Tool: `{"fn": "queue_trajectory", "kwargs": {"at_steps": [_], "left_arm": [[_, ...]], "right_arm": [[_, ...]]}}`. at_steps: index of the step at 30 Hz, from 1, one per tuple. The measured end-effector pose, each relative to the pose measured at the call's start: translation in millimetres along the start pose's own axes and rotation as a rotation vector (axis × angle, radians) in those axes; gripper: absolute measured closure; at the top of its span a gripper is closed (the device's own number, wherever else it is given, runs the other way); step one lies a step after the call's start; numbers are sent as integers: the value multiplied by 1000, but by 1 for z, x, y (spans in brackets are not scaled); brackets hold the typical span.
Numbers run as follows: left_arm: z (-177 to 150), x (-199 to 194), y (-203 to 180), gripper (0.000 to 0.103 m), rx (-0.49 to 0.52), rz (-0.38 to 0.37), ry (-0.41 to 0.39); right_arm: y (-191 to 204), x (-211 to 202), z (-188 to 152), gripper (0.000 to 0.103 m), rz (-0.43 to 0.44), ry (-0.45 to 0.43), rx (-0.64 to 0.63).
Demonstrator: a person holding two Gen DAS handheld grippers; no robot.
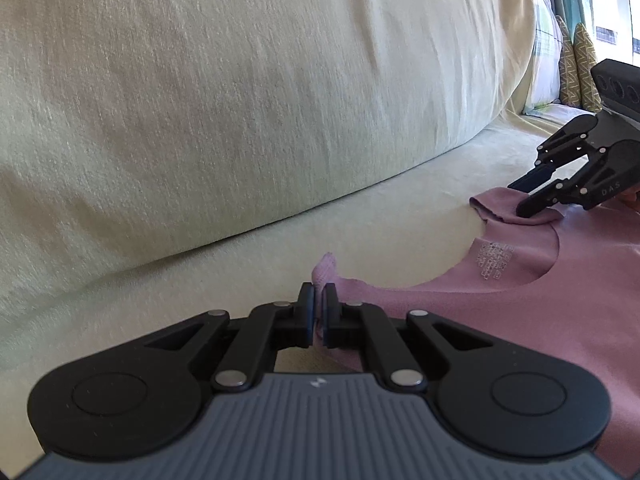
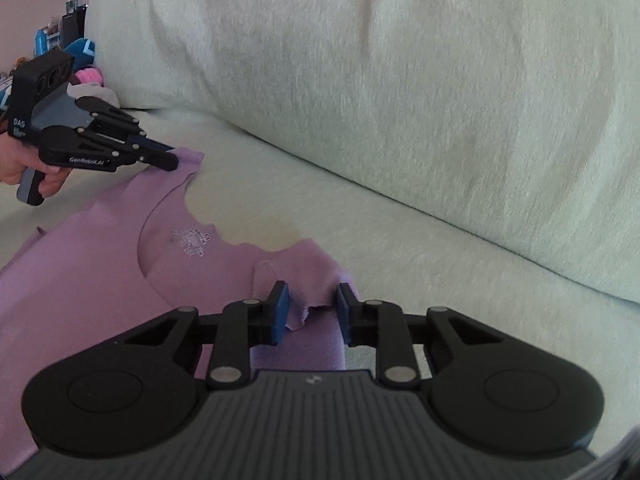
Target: Fold clothes
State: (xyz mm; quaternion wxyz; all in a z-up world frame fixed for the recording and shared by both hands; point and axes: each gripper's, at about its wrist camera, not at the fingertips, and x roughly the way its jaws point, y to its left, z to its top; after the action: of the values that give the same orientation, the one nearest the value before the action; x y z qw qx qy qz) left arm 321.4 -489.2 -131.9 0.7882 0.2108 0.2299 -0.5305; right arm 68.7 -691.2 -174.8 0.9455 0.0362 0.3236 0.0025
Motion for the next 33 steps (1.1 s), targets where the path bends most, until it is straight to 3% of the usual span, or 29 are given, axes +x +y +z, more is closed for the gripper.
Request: {"fn": "queue_trajectory", "kwargs": {"at_steps": [3, 10, 13, 18, 21, 22, 24, 27, 28, 29, 33], "left_arm": [[5, -3, 0, 102, -1, 11, -27], [29, 13, -5, 102, 34, 29, -49], [37, 30, -3, 102, 29, 38, -43], [32, 54, -9, 101, 62, 47, 12], [27, 53, -10, 89, 53, 58, 6], [28, 49, -8, 87, 37, 67, -6], [28, 39, -1, 84, 7, 84, -29], [25, 18, 10, 84, -53, 101, -46], [24, 15, 11, 84, -58, 100, -47], [21, 7, 10, 84, -65, 100, -47], [9, -9, -2, 84, -88, 84, -38]], "right_arm": [[-1, -2, 6, 103, -32, -31, 25], [-49, -10, 14, 103, -161, -132, 269], [-67, -4, 7, 103, -217, -117, 350], [-78, 9, -1, 103, -272, -94, 382], [-76, -2, 1, 96, -293, -161, 379], [-76, -9, 1, 90, -291, -187, 391], [-74, -20, 2, 89, -266, -202, 395], [-57, -30, 3, 76, -263, -166, 318], [-47, -30, 5, 65, -271, -139, 256], [-38, -29, 6, 61, -281, -112, 193], [5, -9, 13, 62, -323, 29, -87]]}}
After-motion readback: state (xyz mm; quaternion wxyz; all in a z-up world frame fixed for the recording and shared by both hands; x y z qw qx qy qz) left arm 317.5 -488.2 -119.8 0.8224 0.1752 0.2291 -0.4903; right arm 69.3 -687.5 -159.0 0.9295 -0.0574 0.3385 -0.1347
